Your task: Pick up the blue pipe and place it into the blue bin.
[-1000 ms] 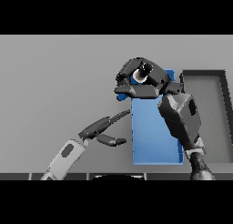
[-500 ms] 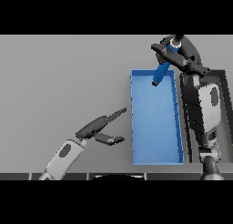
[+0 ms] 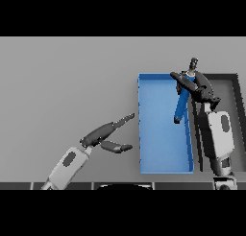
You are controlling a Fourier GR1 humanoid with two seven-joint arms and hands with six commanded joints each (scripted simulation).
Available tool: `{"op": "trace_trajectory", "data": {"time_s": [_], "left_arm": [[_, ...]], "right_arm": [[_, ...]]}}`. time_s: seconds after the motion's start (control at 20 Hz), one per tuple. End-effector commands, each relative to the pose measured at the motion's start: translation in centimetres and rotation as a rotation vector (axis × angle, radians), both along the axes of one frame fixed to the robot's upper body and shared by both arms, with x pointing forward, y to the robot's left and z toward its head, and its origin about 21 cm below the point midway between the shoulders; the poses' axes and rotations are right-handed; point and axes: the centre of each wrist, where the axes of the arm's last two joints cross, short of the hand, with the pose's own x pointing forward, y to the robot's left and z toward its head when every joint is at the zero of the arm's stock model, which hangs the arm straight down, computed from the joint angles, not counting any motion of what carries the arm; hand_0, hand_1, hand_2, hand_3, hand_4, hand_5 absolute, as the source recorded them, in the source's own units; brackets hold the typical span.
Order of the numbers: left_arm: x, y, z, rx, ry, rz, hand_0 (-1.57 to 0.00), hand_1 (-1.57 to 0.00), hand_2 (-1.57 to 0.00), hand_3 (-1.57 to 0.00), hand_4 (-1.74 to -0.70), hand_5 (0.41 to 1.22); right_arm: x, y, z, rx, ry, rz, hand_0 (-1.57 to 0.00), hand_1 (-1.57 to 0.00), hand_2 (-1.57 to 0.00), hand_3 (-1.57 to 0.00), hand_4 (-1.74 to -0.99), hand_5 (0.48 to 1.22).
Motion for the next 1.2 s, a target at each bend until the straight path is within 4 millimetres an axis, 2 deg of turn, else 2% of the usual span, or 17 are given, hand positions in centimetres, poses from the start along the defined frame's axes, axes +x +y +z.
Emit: {"op": "trace_trajectory", "data": {"time_s": [0.0, 0.05, 0.1, 0.25, 0.35, 0.4, 0.5, 0.6, 0.65, 0.75, 0.85, 1.15], "left_arm": [[-0.2, 0.1, -0.3, 0.007, 0.013, -0.001, 0.00, 0.00, 0.00, 0.00, -0.83, 0.470], [-0.2, 0.0, -0.2, 0.008, 0.012, -0.006, 0.00, 0.00, 0.00, 0.00, -0.83, 0.470], [-0.2, 0.1, 0.0, 0.004, 0.012, -0.005, 0.00, 0.00, 0.00, 0.00, -0.83, 0.471], [-0.2, -0.1, -0.4, 0.018, 0.026, 0.004, 0.00, 0.00, 0.00, 0.00, -0.83, 0.475], [0.0, -0.2, -0.5, 0.019, 0.018, 0.002, 0.00, 0.00, 0.00, 0.00, -0.83, 0.474], [-0.3, -0.1, -0.6, 0.012, 0.017, 0.000, 0.00, 0.00, 0.00, 0.00, -0.83, 0.474], [-0.1, -0.4, -0.2, 0.011, 0.014, -0.004, 0.00, 0.00, 0.00, 0.00, -0.83, 0.476], [-0.4, 0.0, -0.5, 0.009, 0.016, -0.005, 0.00, 0.00, 0.00, 0.00, -0.83, 0.476], [0.0, 0.2, -0.4, 0.027, 0.018, 0.008, 0.00, 0.00, 0.00, 0.00, -0.83, 0.477], [-0.2, -0.3, -0.2, 0.005, 0.016, -0.001, 0.00, 0.00, 0.00, 0.00, -0.83, 0.477], [-0.3, -0.1, -0.2, 0.002, 0.007, 0.000, 0.00, 0.00, 0.00, 0.00, -0.83, 0.475], [-0.2, 0.0, 0.2, 0.007, 0.012, 0.007, 0.00, 0.00, 0.00, 0.00, -0.83, 0.471]], "right_arm": [[-0.5, -0.1, -0.7, -0.022, 0.025, -0.009, -1.57, -1.57, -1.57, -1.35, -1.548, 1.221], [-0.9, -0.4, -1.6, -0.043, 0.054, -0.010, -1.57, -1.57, -1.57, -1.08, -1.586, 1.221], [-1.1, -0.2, -2.5, -0.067, 0.083, -0.003, -1.57, -1.57, -1.57, -1.18, -1.569, 1.221], [-2.4, -0.2, -4.6, -0.127, 0.177, 0.005, -1.57, -1.57, -1.57, -0.69, -1.653, 1.205], [-2.6, 0.1, -5.8, -0.152, 0.265, -0.017, -1.57, -1.57, -1.57, -1.01, -1.583, 1.199], [-2.7, 0.0, -6.4, -0.137, 0.327, -0.045, -1.46, -1.38, -1.33, -0.81, -1.534, 1.190], [-2.6, 0.4, -7.1, -0.125, 0.408, -0.026, -0.94, -0.88, -0.85, -0.52, -1.404, 1.159], [-2.4, 0.4, -7.0, -0.139, 0.458, -0.010, -0.60, -0.57, -0.55, -0.33, -1.302, 1.182], [-2.7, 0.6, -6.8, -0.169, 0.444, 0.035, -0.48, -0.45, -0.44, -0.26, -1.264, 1.139], [-3.1, 0.9, -6.5, -0.292, 0.407, 0.131, -0.31, -0.29, -0.28, -0.17, -1.215, 1.044], [-3.2, 0.8, -6.3, -0.349, 0.389, 0.146, -0.20, -0.18, -0.18, -0.11, -1.199, 0.967], [-3.1, 1.5, -6.2, -0.397, 0.374, 0.163, -0.06, -0.05, -0.05, -0.03, -1.188, 0.818]]}}
